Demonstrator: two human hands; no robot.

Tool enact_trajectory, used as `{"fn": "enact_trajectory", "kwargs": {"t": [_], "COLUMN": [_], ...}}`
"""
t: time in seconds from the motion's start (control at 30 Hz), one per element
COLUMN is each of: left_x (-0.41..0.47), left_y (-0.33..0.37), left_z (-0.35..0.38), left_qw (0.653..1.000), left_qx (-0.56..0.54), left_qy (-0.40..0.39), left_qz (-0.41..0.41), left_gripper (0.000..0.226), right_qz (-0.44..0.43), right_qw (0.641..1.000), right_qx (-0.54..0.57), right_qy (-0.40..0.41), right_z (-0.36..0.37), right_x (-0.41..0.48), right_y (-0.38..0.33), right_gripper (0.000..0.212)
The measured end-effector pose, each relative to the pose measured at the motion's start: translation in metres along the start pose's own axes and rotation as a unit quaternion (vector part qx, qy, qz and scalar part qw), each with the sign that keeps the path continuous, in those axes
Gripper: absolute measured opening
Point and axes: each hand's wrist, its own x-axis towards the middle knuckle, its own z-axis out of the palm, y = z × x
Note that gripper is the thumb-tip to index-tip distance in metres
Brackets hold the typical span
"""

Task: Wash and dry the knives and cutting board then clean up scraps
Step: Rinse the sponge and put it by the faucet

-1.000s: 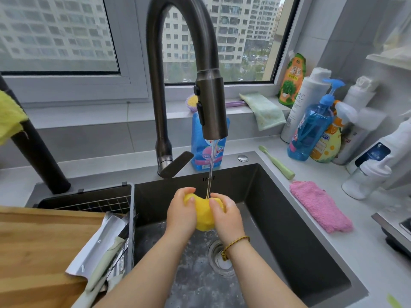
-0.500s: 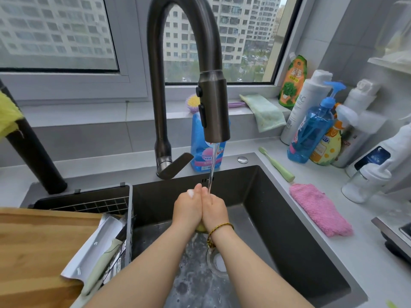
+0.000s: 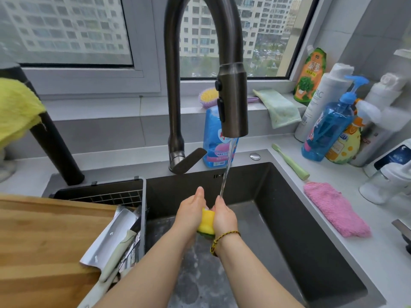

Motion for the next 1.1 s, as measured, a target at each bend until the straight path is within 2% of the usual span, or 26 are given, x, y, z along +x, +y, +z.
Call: {"fn": "enact_trajectory", "kwargs": {"t": [0.07, 0.13, 0.2, 0.3, 0.47, 0.57, 0.63, 0.7, 0.77, 0.87, 1.0, 1.1], "left_x": [-0.005, -0.009, -0.012, -0.010, 0.007, 0.017, 0.020, 0.026, 0.036, 0.058, 0.092, 0.115], "left_y": [-0.006, -0.011, -0.013, -0.018, -0.013, -0.015, -0.015, -0.013, -0.009, -0.005, 0.000, -0.002], "left_z": [-0.008, -0.015, -0.021, -0.027, -0.044, -0.079, -0.109, -0.132, -0.147, -0.164, -0.174, -0.182], "left_qw": [0.998, 0.990, 0.984, 0.981, 0.987, 0.996, 0.993, 0.983, 0.975, 0.977, 0.971, 0.961], "left_qx": [0.067, 0.122, 0.138, 0.157, 0.155, 0.062, 0.050, 0.126, 0.177, 0.178, 0.164, 0.185], "left_qy": [-0.003, 0.042, 0.080, 0.084, 0.029, -0.066, -0.109, -0.125, -0.104, -0.009, 0.089, 0.129], "left_qz": [0.008, 0.055, 0.079, 0.078, 0.014, -0.015, 0.008, 0.044, 0.078, 0.117, 0.149, 0.158], "left_gripper": [0.040, 0.043, 0.047, 0.050, 0.040, 0.026, 0.044, 0.065, 0.076, 0.078, 0.068, 0.057], "right_qz": [0.016, 0.022, 0.034, 0.049, 0.057, 0.052, 0.050, 0.041, 0.008, -0.059, -0.153, -0.234], "right_qw": [1.000, 0.999, 0.999, 0.997, 0.997, 0.998, 0.997, 0.995, 0.993, 0.993, 0.985, 0.957], "right_qx": [-0.009, -0.029, -0.037, -0.051, -0.057, -0.021, 0.004, 0.037, 0.065, 0.032, -0.076, -0.167], "right_qy": [-0.001, -0.005, -0.007, -0.001, -0.006, -0.035, -0.058, -0.083, -0.103, -0.094, -0.019, -0.049], "right_z": [0.007, 0.017, 0.028, 0.036, 0.044, 0.054, 0.065, 0.080, 0.097, 0.122, 0.153, 0.177], "right_x": [-0.002, -0.007, -0.008, -0.009, -0.009, -0.002, 0.001, 0.002, 0.003, 0.013, 0.026, 0.031], "right_y": [0.009, 0.016, 0.022, 0.029, 0.022, 0.015, 0.011, 0.009, 0.007, 0.003, -0.001, 0.006], "right_gripper": [0.041, 0.041, 0.041, 0.039, 0.033, 0.021, 0.018, 0.015, 0.026, 0.043, 0.028, 0.025]}}
